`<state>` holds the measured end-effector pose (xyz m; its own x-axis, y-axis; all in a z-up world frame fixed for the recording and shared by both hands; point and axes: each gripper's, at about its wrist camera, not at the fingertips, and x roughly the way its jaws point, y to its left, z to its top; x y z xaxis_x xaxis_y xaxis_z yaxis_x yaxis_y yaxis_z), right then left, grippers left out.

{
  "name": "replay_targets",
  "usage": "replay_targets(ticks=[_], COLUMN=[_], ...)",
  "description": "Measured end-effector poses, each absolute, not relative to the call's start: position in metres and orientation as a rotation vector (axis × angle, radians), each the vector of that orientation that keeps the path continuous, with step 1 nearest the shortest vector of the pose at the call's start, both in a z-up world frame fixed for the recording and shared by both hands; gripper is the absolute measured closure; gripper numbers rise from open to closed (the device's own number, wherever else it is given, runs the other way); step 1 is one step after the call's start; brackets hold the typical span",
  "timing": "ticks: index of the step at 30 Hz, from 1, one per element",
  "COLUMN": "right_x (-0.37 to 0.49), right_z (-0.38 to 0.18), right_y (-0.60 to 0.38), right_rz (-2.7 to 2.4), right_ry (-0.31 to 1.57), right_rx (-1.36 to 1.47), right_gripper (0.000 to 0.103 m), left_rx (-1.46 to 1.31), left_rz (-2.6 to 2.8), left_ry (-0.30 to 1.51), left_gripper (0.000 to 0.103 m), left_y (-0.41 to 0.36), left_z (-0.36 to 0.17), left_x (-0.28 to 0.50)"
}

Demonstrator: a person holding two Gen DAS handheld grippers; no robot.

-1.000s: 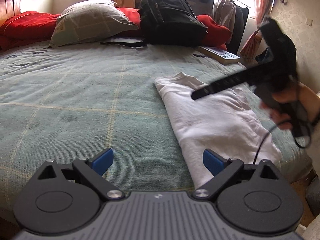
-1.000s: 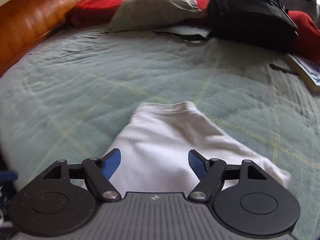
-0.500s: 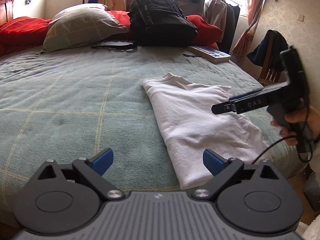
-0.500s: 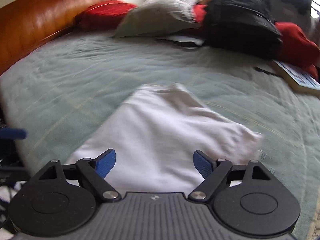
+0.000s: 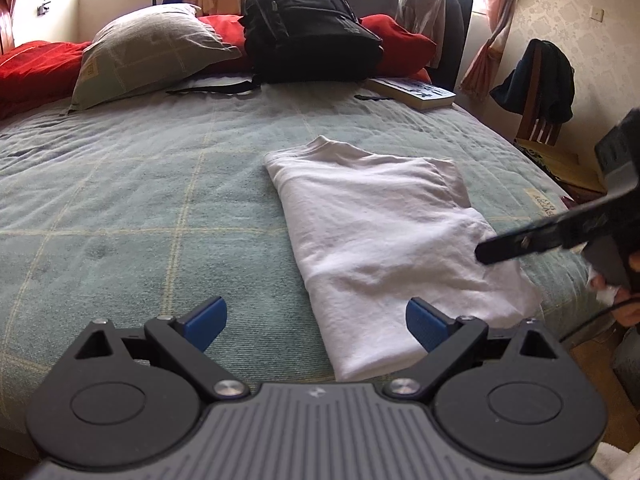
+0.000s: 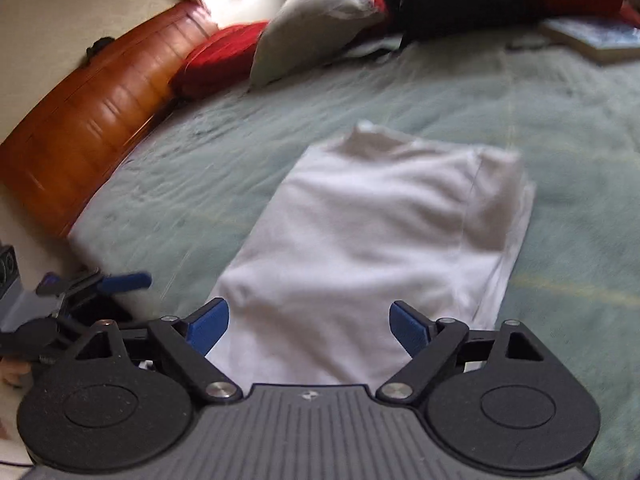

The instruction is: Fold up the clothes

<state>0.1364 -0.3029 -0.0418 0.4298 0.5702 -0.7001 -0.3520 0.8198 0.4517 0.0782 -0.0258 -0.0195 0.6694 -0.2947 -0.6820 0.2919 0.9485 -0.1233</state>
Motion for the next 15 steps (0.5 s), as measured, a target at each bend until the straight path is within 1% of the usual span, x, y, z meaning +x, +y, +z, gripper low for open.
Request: replay_targets(ticks=[1,2,5,7,13,15], right_x=[0.135,0.132,0.118,0.108,0.099,0.094], right_z=[-0.048,-0.054,-0.052,-0.049,-0.059,-0.057], right_y=[-0.309,-0.316,-0.331,-0.327,-0.324,-0.334], right_rz=[0.55,0.519,0.53,0.565,0.536,0.524], right_ry=[0.986,1.002,0.968,0.955,1.037,1.031], right_rx=[0.263,0.277,0.381,0.392,0.371,0.397], right_gripper=[0.013,0.017,0.015,0.014,0.014,0.014], left_rx=[0.002,0.006,0.0,0.001,0.03,0.025], left_rz=[-0.327,-0.326,-0.335,-0.351,-0.4,-0.397], left_ry=[0.766,0.763,0.761,0.764,0.771,0.775], left_gripper=[0.007,0.007,0.007,0.007,0.007,0.007], left_y=[-0.027,-0.028,-0.034,-0.04,-0.055,-0.056], left_z=[-0.018,-0.017,-0.014,-0.014,-0.014,-0.015], left_x=[0.077,0.076,0.076,0.077,0.073,0.075])
